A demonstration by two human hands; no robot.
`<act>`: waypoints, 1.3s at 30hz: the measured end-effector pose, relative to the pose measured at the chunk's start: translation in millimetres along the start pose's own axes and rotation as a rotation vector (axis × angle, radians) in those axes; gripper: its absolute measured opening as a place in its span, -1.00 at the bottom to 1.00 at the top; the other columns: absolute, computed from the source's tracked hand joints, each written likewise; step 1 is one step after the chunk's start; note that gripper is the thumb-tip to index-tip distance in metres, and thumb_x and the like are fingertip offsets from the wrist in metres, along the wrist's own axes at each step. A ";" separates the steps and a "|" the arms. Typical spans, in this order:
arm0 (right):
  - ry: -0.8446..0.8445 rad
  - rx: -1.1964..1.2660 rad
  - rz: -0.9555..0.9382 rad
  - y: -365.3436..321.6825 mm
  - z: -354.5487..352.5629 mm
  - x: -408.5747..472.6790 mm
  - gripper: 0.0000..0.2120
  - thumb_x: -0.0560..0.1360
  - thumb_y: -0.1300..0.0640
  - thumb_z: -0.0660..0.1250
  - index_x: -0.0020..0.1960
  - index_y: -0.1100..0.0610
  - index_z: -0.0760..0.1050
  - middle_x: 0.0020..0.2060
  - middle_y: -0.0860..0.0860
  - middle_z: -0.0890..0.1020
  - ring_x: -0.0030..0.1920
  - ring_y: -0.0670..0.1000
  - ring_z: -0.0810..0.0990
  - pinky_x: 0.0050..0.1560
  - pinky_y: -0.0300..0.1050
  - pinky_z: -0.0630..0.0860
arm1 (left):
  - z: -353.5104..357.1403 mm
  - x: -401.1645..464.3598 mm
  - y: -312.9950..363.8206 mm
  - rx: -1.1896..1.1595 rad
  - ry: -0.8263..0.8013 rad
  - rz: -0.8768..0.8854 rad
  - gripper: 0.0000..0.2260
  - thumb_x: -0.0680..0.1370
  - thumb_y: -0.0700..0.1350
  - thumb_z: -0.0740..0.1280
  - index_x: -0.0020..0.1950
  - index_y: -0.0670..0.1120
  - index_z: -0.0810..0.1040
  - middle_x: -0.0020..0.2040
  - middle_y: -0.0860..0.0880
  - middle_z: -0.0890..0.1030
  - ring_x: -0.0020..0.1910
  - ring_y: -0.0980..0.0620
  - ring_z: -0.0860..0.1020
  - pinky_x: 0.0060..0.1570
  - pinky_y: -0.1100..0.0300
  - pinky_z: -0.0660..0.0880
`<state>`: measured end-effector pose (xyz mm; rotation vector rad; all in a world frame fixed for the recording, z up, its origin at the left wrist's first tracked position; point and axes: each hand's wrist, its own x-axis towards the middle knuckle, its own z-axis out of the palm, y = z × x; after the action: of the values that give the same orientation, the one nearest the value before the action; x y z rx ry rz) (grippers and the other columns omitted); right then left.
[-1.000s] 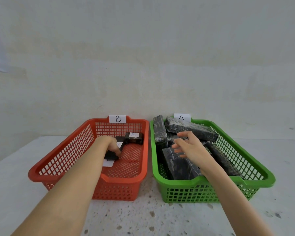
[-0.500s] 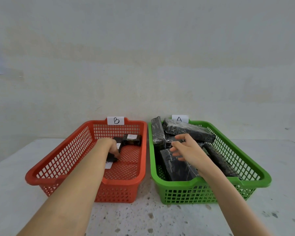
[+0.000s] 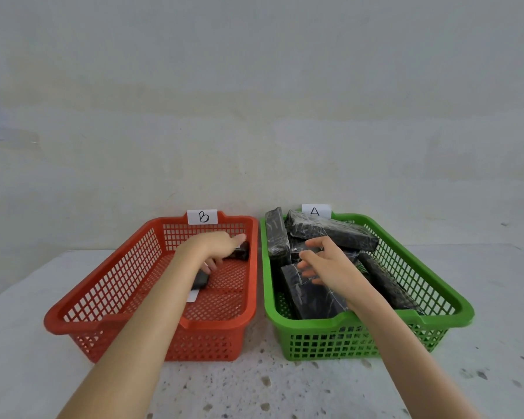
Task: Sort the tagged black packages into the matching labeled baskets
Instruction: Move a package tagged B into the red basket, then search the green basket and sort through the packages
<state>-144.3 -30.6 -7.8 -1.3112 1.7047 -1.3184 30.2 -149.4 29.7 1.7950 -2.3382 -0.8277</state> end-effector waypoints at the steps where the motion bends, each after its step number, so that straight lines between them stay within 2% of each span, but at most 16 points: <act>1: 0.010 0.000 0.000 -0.4 -0.5 -0.2 -0.81 0.55 0.09 0.21 0.14 0.04 0.29 -0.22 -0.03 0.59 -0.25 -0.08 0.55 -0.23 -0.24 0.48 | 8.1 -8.9 6.0 -0.092 -0.064 -0.011 -0.35 0.57 0.25 -0.03 0.50 -0.18 0.14 0.34 -0.25 0.46 0.12 -0.17 0.57 0.01 0.03 0.56; 3: 0.045 0.016 0.000 -1.4 -2.6 -0.1 -0.80 0.55 0.10 0.21 0.15 0.05 0.31 -0.21 -0.03 0.59 -0.24 -0.08 0.55 -0.28 -0.26 0.48 | 27.3 -26.4 18.5 -0.156 -0.127 0.018 -0.40 0.59 0.18 0.04 0.48 -0.22 0.17 0.28 -0.26 0.49 0.05 -0.19 0.60 -0.15 0.05 0.58; 6: 0.103 0.009 -0.020 -1.7 -10.7 0.6 -0.81 0.54 0.12 0.20 0.15 0.04 0.33 -0.20 -0.04 0.60 -0.19 -0.01 0.53 -0.19 -0.16 0.46 | 50.6 -39.5 33.6 0.004 0.007 0.130 -0.73 0.62 -0.19 0.09 0.08 -0.33 0.50 -0.10 -0.18 0.57 -0.15 -0.08 0.51 -0.29 0.18 0.39; 9: 0.154 -0.043 -0.051 -0.2 -19.8 1.5 -0.80 0.54 0.13 0.19 0.16 0.09 0.38 -0.17 0.01 0.58 -0.20 -0.02 0.52 -0.20 -0.18 0.45 | 59.3 -42.1 36.2 0.036 0.100 0.104 -0.72 0.57 -0.33 0.04 0.14 -0.33 0.49 0.14 -0.25 0.56 0.02 -0.16 0.53 -0.10 0.13 0.40; 13: 0.196 -0.055 -0.051 0.5 -18.3 1.7 -0.80 0.55 0.18 0.16 0.17 0.13 0.39 -0.20 0.01 0.56 -0.26 -0.05 0.49 -0.30 -0.22 0.41 | 62.9 -42.8 32.7 0.029 0.137 0.085 -0.70 0.57 -0.27 0.05 0.22 -0.31 0.45 0.21 -0.26 0.53 0.16 -0.20 0.52 0.07 0.05 0.44; 16: 0.208 -0.273 -0.084 2.3 -17.3 1.0 -0.77 0.55 0.16 0.16 0.19 0.17 0.38 -0.22 0.02 0.55 -0.22 -0.02 0.52 -0.24 -0.16 0.44 | 65.0 -42.7 38.2 0.021 0.092 0.064 -0.68 0.61 -0.23 0.04 0.30 -0.32 0.37 0.24 -0.25 0.49 0.19 -0.17 0.48 0.04 0.13 0.41; 18: 0.118 -0.689 -0.030 5.7 -23.5 -0.2 -0.71 0.53 0.00 0.20 0.11 0.20 0.36 -0.06 0.12 0.57 0.05 0.18 0.54 0.08 0.03 0.45 | 67.9 -44.0 46.5 -0.011 0.031 0.031 -0.65 0.63 -0.23 0.01 0.36 -0.36 0.31 0.24 -0.28 0.47 0.21 -0.17 0.46 0.03 0.14 0.41; 19: -0.011 -0.860 0.029 8.2 -25.1 -1.5 -0.62 0.50 -0.12 0.22 0.06 0.21 0.34 -0.01 0.16 0.54 0.16 0.22 0.48 0.19 0.10 0.42 | 70.6 -43.8 50.1 -0.021 0.027 0.011 -0.61 0.64 -0.22 -0.01 0.41 -0.39 0.22 0.33 -0.30 0.40 0.29 -0.18 0.42 0.17 0.11 0.38; 21: -0.260 -0.962 0.136 12.6 -23.7 -3.7 -0.46 0.40 -0.26 0.30 0.05 0.20 0.33 0.02 0.15 0.49 0.25 0.24 0.40 0.21 0.13 0.40 | 77.7 -38.5 55.1 0.005 0.055 -0.034 -0.49 0.65 -0.13 0.00 0.47 -0.43 -0.02 0.46 -0.34 0.21 0.42 -0.22 0.28 0.39 0.04 0.26; 23: -0.265 -0.885 0.162 13.4 -22.9 -3.7 -0.42 0.30 -0.24 0.42 0.04 0.17 0.33 -0.02 0.10 0.48 0.13 0.18 0.42 0.06 0.05 0.43 | 81.3 -38.4 59.1 0.037 0.090 -0.079 -0.39 0.64 -0.02 0.02 0.49 -0.41 -0.10 0.49 -0.36 0.10 0.47 -0.28 0.15 0.44 -0.08 0.17; 26: -0.200 -0.767 0.167 11.6 -24.9 -2.5 -0.53 0.26 -0.12 0.51 -0.24 0.08 0.24 -0.26 -0.01 0.39 -0.18 0.04 0.40 -0.22 -0.09 0.36 | 80.1 -42.4 64.3 0.013 0.171 0.046 -0.42 0.64 0.08 -0.04 0.51 -0.31 0.02 0.50 -0.36 0.04 0.50 -0.30 0.01 0.47 -0.14 0.03; 30: -0.217 -0.682 0.143 9.6 -26.7 -4.5 -0.59 0.37 -0.04 0.44 -0.32 0.06 0.21 -0.37 -0.03 0.35 -0.40 -0.07 0.32 -0.42 -0.19 0.25 | 82.8 -42.9 62.4 0.107 0.118 0.119 -0.26 0.56 0.25 0.02 0.47 -0.35 0.14 0.51 -0.38 0.01 0.51 -0.32 -0.06 0.48 -0.12 -0.01; 32: -0.166 -0.487 0.099 9.2 -27.1 -3.9 -0.65 0.45 0.07 0.35 -0.38 0.12 0.24 -0.47 -0.03 0.32 -0.50 -0.07 0.26 -0.48 -0.20 0.22 | 88.1 -45.8 67.8 0.147 0.077 0.112 -0.35 0.58 0.22 0.02 0.34 -0.33 0.33 0.47 -0.44 0.05 0.49 -0.37 -0.04 0.46 -0.16 -0.04; 35: -0.202 -0.295 0.110 3.4 -25.2 -6.4 -0.88 0.47 0.24 0.28 -0.15 0.15 0.32 -0.31 -0.03 0.41 -0.37 -0.10 0.35 -0.38 -0.26 0.35 | 94.7 -51.0 81.1 0.047 0.080 0.190 -0.46 0.62 0.12 -0.07 0.36 -0.26 0.35 0.37 -0.35 0.36 0.43 -0.34 0.21 0.45 -0.20 0.02; 37: -0.268 -0.258 0.169 3.9 -23.9 -7.3 -0.67 0.43 0.25 0.35 0.09 0.17 0.27 -0.16 -0.01 0.43 -0.20 -0.08 0.42 -0.20 -0.19 0.42 | 94.3 -54.9 84.1 -0.109 0.073 0.231 -0.47 0.62 0.11 -0.04 0.43 -0.22 0.26 0.35 -0.24 0.43 0.38 -0.23 0.33 0.42 -0.18 0.15; 39: -0.201 -0.217 0.216 3.9 -26.0 -6.1 -0.56 0.37 0.19 0.45 0.13 0.21 0.31 -0.26 0.02 0.44 -0.30 -0.05 0.42 -0.33 -0.16 0.39 | 90.6 -55.9 82.0 -0.184 0.060 0.249 -0.46 0.62 0.13 -0.02 0.46 -0.20 0.21 0.37 -0.18 0.41 0.35 -0.16 0.37 0.40 -0.09 0.22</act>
<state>-166.7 -16.0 -3.8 -1.2881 1.8250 -0.8691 -58.1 -51.4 4.6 1.4034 -2.2997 -0.9036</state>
